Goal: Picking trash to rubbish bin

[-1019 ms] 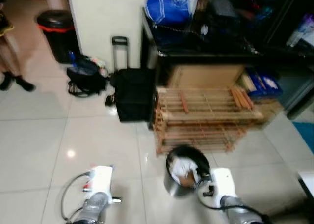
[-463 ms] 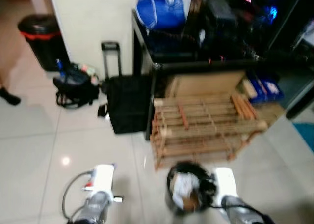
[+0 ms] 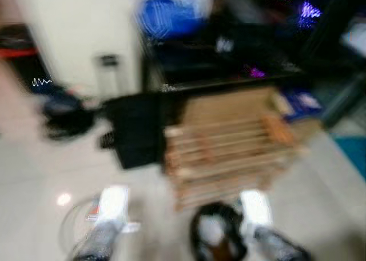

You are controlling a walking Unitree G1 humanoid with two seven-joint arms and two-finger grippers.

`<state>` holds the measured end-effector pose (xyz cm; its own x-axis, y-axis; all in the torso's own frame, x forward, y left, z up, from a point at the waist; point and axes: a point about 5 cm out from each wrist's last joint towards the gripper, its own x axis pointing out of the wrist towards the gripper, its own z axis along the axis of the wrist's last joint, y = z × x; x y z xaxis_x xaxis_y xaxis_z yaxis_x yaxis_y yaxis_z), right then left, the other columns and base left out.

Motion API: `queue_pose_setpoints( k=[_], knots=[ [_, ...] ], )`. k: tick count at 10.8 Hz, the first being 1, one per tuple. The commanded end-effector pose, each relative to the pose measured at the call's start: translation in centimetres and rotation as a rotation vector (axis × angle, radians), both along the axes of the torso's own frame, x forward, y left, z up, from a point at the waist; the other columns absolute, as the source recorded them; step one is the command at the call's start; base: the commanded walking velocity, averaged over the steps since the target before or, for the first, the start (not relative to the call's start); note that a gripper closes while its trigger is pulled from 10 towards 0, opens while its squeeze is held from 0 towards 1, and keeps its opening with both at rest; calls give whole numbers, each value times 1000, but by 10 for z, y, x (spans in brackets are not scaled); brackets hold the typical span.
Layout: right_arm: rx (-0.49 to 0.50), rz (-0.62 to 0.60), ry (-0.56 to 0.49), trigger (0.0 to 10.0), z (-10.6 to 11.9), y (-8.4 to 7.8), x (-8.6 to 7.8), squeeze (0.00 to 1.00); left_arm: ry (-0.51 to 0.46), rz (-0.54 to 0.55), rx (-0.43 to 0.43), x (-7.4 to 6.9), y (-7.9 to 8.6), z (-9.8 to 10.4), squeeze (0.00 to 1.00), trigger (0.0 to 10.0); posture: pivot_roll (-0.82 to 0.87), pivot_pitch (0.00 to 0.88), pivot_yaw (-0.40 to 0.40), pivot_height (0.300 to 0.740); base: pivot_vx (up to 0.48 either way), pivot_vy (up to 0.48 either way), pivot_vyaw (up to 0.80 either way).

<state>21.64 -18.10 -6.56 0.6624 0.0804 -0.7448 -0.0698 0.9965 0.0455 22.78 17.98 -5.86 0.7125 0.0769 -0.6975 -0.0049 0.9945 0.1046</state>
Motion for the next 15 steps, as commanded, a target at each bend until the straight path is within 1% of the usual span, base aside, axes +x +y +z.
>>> queue_pose_setpoints(
  k=[1,4,8,11,14,15],
  knots=[
    [21,-10,2,10000,-1,6,0,0,26,9,14,-6,10,-3,0,10000,31,46,-96,740,0,0,-800],
    [18,-7,2,10000,-1,6,0,0,34,11,10,-9,11,-4,0,10000,34,47,-96,740,0,0,-800],
    [16,-11,-11,10000,1,6,3,0,36,12,11,-9,11,-5,0,10000,36,47,-97,740,0,0,0],
    [27,-1,-80,10000,18,10,31,0,38,19,14,-11,13,-5,0,10000,51,54,-102,740,0,0,0],
    [22,55,-202,10000,56,22,78,0,35,32,20,-13,15,-6,0,10000,76,64,-113,740,0,0,0],
    [27,63,-224,10000,63,25,86,0,34,38,20,-14,16,-6,0,10000,81,65,-115,740,0,0,0]
  ],
)
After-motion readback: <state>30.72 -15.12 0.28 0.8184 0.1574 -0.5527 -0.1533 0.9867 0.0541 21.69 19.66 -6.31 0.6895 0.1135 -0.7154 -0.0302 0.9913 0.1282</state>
